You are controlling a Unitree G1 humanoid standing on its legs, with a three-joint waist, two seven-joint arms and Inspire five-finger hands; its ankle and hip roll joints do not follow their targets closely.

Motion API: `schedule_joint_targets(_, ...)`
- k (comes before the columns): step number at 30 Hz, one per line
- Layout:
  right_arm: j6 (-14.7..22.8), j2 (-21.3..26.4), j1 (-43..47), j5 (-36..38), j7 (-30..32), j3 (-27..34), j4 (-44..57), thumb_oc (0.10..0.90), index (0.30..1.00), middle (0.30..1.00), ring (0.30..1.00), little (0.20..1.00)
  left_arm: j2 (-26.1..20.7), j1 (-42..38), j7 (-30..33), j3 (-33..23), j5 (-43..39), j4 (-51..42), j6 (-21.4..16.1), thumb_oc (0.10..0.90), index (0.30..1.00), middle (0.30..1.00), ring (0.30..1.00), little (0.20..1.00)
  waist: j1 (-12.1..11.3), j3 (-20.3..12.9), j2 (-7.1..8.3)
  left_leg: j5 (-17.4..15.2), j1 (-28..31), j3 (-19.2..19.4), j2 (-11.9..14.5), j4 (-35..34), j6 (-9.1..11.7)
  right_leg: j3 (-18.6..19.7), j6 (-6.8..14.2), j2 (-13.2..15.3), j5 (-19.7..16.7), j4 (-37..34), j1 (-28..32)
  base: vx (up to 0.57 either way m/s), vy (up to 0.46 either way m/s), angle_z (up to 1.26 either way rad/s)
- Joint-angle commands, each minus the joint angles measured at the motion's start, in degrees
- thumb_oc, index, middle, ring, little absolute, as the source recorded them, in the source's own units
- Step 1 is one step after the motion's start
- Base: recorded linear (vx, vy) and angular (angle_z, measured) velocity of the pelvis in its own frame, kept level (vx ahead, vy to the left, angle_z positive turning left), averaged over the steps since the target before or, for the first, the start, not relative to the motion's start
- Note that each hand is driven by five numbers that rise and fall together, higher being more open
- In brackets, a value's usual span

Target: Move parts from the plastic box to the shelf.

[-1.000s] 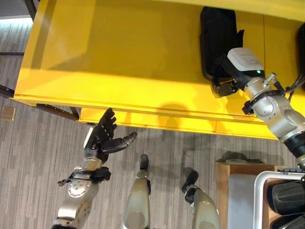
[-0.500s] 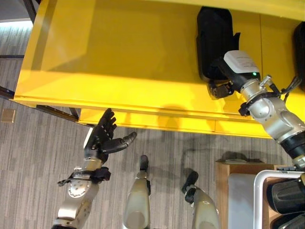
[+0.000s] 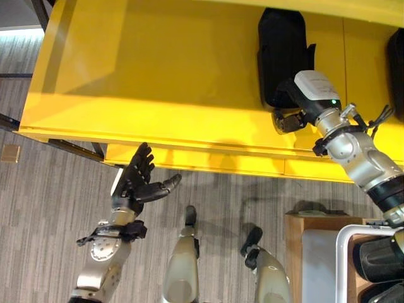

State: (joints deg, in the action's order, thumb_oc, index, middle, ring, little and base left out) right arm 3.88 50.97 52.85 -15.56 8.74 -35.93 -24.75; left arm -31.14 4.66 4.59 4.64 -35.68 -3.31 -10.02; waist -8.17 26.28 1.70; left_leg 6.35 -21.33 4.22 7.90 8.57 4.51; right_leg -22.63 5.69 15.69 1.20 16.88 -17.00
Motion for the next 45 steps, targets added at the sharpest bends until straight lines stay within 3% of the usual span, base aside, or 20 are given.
schedule_joint_targets(1,0.7,-2.5,0.0,-0.1,0.8,-0.5,1.1,0.900,1.000,1.000,1.000,1.000,-1.6,-1.8,-0.1,-1.1,0.3,-5.8,-7.1,0.900,1.000,1.000,1.000,1.000,0.0,-4.0,2.28,-5.1,2.0,1.2,5.4,2.6,2.8,0.7,4.4,3.5,-4.7,-4.9,3.4,0.00,0.000,0.00)
schedule_joint_targets(16,0.9,0.7,-1.8,0.2,2.5,4.5,7.1,0.900,1.000,1.000,1.000,1.000,-1.5,-1.0,0.4,-2.6,0.6,-5.8,-7.1,0.900,1.000,1.000,1.000,1.000,0.5,-4.3,2.71,-5.3,2.0,1.2,5.4,2.7,2.7,0.8,4.4,3.4,-4.8,-4.8,3.2,0.00,0.000,0.00)
schedule_joint_targets(32,2.1,4.7,-17.8,-6.6,7.9,27.3,31.5,0.900,1.000,1.000,1.000,1.000,0.6,0.6,2.2,-6.9,2.9,-7.3,-5.9,0.900,1.000,1.000,1.000,1.000,3.0,-4.8,3.46,-6.1,1.7,1.6,5.7,3.5,2.5,1.5,4.5,3.1,-4.3,-4.2,2.7,0.00,0.000,0.00)
schedule_joint_targets(38,4.2,-0.8,-25.8,-7.4,10.4,35.1,41.1,0.900,1.000,1.000,1.000,1.000,1.8,1.5,3.4,-7.6,3.6,-8.0,-5.6,0.900,1.000,1.000,1.000,1.000,4.2,-5.7,3.83,-6.5,1.9,1.8,5.9,4.0,2.3,2.1,4.6,3.0,-4.3,-4.1,2.6,0.00,0.000,0.00)
schedule_joint_targets(45,6.9,-10.7,-36.3,-3.7,9.3,34.9,45.1,0.900,1.000,1.000,1.000,1.000,2.8,1.4,3.2,-5.6,4.7,-7.4,-5.1,0.900,1.000,1.000,1.000,1.000,5.7,-7.6,4.56,-5.2,4.2,2.5,5.6,0.8,2.2,2.3,5.4,2.5,-6.3,-8.2,4.9,0.02,0.021,-0.02)
